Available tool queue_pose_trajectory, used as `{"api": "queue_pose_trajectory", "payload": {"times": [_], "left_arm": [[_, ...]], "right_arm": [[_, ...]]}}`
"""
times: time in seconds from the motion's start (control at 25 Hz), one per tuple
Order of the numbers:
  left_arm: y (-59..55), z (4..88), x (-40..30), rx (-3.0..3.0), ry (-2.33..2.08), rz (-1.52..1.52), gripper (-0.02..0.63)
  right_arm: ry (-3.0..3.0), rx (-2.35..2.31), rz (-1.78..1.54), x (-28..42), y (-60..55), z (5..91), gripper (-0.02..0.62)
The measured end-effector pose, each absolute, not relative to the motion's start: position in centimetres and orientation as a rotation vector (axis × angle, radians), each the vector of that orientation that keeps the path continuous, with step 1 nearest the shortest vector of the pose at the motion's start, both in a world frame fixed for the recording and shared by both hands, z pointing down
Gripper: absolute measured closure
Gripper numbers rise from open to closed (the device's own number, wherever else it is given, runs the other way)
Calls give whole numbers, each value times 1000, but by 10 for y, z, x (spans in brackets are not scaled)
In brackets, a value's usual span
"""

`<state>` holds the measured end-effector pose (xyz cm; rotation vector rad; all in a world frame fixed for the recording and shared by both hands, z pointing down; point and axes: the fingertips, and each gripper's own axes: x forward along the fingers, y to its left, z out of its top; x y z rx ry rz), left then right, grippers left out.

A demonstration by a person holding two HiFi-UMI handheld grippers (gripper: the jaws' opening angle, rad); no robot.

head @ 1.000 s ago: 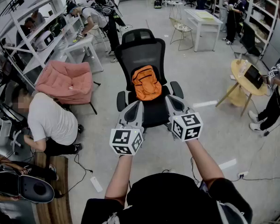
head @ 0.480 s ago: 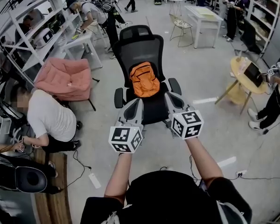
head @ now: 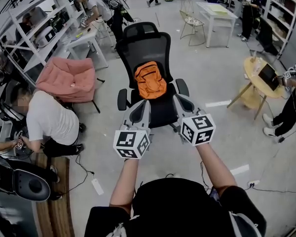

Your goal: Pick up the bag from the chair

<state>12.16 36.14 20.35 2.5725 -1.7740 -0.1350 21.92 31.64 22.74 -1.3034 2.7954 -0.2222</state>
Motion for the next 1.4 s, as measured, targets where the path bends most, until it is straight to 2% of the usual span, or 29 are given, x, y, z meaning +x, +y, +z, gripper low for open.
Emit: {"api": "queue_pose_trajectory", "payload": {"times": [0.76, 1.4], "left_arm": [[332, 214, 110, 2545, -1857, -84, 597], [219, 229, 71, 2534, -1800, -66, 597]], "right_arm": [[2830, -1259, -250, 209, 278, 243, 594], [2839, -1290, -291, 171, 175, 257, 594]]}}
